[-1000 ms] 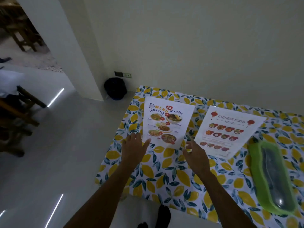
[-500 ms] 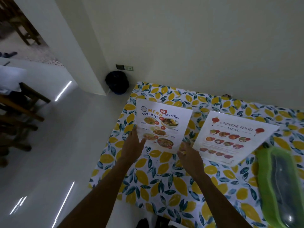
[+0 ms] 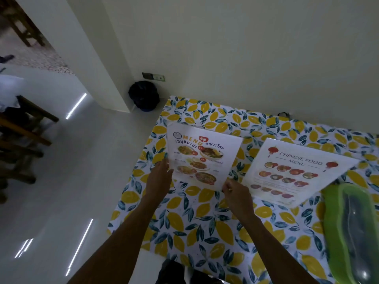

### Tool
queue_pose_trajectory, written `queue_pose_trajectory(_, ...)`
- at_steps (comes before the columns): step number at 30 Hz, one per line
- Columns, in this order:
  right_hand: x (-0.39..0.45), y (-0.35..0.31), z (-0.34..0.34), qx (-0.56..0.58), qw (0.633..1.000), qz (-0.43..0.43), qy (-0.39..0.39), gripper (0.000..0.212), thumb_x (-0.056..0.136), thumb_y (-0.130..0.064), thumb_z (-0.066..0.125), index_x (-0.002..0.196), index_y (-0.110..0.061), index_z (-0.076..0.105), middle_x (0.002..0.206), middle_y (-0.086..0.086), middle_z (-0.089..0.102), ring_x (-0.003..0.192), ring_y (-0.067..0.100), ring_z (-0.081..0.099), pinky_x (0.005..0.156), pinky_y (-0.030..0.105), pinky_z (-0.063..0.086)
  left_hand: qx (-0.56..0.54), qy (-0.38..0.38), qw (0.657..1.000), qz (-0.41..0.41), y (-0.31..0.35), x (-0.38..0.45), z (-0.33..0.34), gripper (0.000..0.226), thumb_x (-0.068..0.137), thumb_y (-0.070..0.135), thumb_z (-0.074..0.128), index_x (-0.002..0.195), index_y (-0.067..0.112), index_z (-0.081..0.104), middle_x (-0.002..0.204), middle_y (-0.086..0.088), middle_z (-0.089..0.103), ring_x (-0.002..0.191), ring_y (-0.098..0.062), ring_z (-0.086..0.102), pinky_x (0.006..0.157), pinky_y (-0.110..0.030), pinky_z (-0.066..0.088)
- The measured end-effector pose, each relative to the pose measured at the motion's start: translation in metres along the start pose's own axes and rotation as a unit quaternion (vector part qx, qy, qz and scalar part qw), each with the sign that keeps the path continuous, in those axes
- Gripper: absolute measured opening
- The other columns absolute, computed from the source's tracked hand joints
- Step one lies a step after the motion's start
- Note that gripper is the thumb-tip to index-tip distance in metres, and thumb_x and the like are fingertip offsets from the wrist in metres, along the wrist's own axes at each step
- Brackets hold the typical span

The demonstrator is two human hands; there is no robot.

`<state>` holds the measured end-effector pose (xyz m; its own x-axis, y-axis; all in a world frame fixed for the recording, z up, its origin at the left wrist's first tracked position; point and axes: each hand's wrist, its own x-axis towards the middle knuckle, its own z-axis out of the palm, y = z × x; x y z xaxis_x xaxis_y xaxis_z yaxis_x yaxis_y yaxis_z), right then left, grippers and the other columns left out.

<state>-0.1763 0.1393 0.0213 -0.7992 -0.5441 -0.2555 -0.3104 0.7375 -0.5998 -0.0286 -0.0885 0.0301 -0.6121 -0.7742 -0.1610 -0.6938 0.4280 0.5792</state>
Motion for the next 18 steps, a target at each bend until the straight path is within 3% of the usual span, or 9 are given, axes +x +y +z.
queue_pose_trajectory(3,0.001,-0.002,0.001,-0.006,1.0,0.007,0.003,0.028,0.097,-0.028,0.049,0.075,-0.013,0.056,0.067,0.005,0.058,0.059,0.019,0.056,0.055,0.038,0.046,0.012,-0.005,1.0,0.004,0.0,0.003,0.0,0.014,0.095,0.02,0.062,0.096,0.01,0.052,0.095,-0.013,0.062,0.085,-0.033,0.061,0.065,-0.035,0.042)
queue_pose_trajectory(5,0.002,-0.002,0.003,-0.013,1.0,0.01,0.006,0.03,0.098,-0.028,0.05,0.073,-0.012,0.054,0.064,0.005,0.055,0.057,0.018,0.053,0.052,0.036,0.041,0.02,-0.009,1.0,0.017,-0.003,0.005,0.0,0.018,0.094,0.023,0.063,0.089,0.013,0.049,0.09,-0.011,0.061,0.082,-0.032,0.061,0.064,-0.036,0.044)
queue_pose_trajectory(10,0.011,-0.008,0.007,0.026,0.999,0.035,0.029,0.037,0.099,-0.024,0.052,0.065,-0.014,0.041,0.057,0.006,0.045,0.049,0.017,0.04,0.05,0.032,0.025,-0.02,-0.03,0.999,0.036,-0.015,0.026,-0.004,0.024,0.092,0.037,0.063,0.102,0.016,0.059,0.092,-0.004,0.066,0.079,-0.024,0.063,0.068,-0.047,0.054)
queue_pose_trajectory(14,0.03,-0.029,0.003,0.035,0.998,0.013,0.044,0.04,0.1,-0.025,0.052,0.064,-0.021,0.034,0.056,0.002,0.036,0.049,0.016,0.033,0.051,0.033,0.022,-0.024,-0.033,0.996,0.077,-0.01,0.057,-0.02,0.02,0.094,0.035,0.062,0.092,0.015,0.058,0.088,-0.004,0.065,0.078,-0.023,0.061,0.066,-0.043,0.051)
queue_pose_trajectory(16,0.052,-0.043,-0.001,0.028,0.999,0.01,0.045,0.037,0.101,-0.027,0.051,0.065,-0.027,0.04,0.058,-0.001,0.041,0.05,0.014,0.038,0.051,0.031,0.026,-0.02,-0.025,0.996,0.087,-0.003,0.079,-0.032,0.021,0.094,0.032,0.063,0.088,0.014,0.056,0.081,-0.004,0.062,0.072,-0.023,0.058,0.061,-0.039,0.045)
queue_pose_trajectory(18,0.079,-0.056,-0.003,0.027,0.998,0.007,0.061,0.032,0.101,-0.03,0.052,0.07,-0.02,0.051,0.061,0.002,0.052,0.051,0.016,0.048,0.05,0.031,0.032,-0.01,-0.016,0.995,0.094,0.004,0.104,-0.043,0.025,0.094,0.029,0.065,0.08,0.015,0.049,0.071,0.001,0.052,0.063,-0.019,0.049,0.055,-0.035,0.034)
